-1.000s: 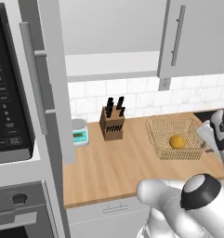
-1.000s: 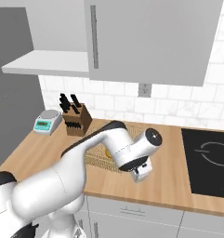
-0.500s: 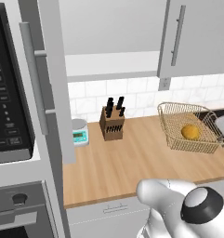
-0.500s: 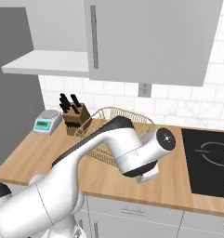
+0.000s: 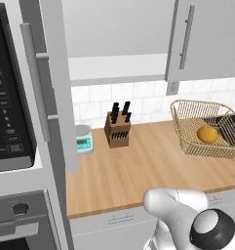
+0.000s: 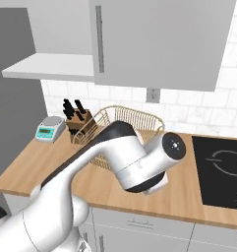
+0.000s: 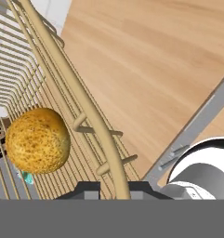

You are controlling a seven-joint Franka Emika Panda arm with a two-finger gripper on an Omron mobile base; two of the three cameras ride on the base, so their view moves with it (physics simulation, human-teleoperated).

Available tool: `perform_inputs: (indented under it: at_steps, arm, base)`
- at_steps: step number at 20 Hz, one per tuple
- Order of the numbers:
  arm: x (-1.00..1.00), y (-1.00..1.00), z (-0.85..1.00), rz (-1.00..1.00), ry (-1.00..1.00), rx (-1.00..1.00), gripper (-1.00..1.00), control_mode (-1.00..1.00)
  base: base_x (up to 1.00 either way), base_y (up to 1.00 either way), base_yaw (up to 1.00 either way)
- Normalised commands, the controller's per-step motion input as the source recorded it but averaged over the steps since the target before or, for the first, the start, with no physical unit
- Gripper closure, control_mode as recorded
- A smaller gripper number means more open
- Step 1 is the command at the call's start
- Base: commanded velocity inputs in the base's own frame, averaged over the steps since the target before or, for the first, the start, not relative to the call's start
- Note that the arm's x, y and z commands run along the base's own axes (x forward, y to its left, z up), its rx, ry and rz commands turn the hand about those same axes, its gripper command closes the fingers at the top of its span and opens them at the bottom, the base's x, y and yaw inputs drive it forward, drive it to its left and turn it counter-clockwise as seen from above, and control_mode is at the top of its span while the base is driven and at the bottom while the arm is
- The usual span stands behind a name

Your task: Open the cabinet, pick up the bread from the cabinet and place it in the basket. Then move the basket to the dining counter.

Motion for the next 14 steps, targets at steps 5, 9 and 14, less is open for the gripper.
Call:
perform_inputs:
  at_steps: [5, 9, 14]
  arm:
    - [0.0, 0.0, 0.0, 0.0, 0.0, 0.0, 1.0, 1.0]
    - [0.0, 0.0, 0.0, 0.0, 0.0, 0.0, 1.0, 1.0]
    - [0.0, 0.0, 0.0, 0.0, 0.0, 0.0, 1.0, 1.0]
  base:
    - [-0.36, -0.58, -0.11]
    - [-0.13, -0.89, -0.49]
    - [0.0, -0.77, -0.72]
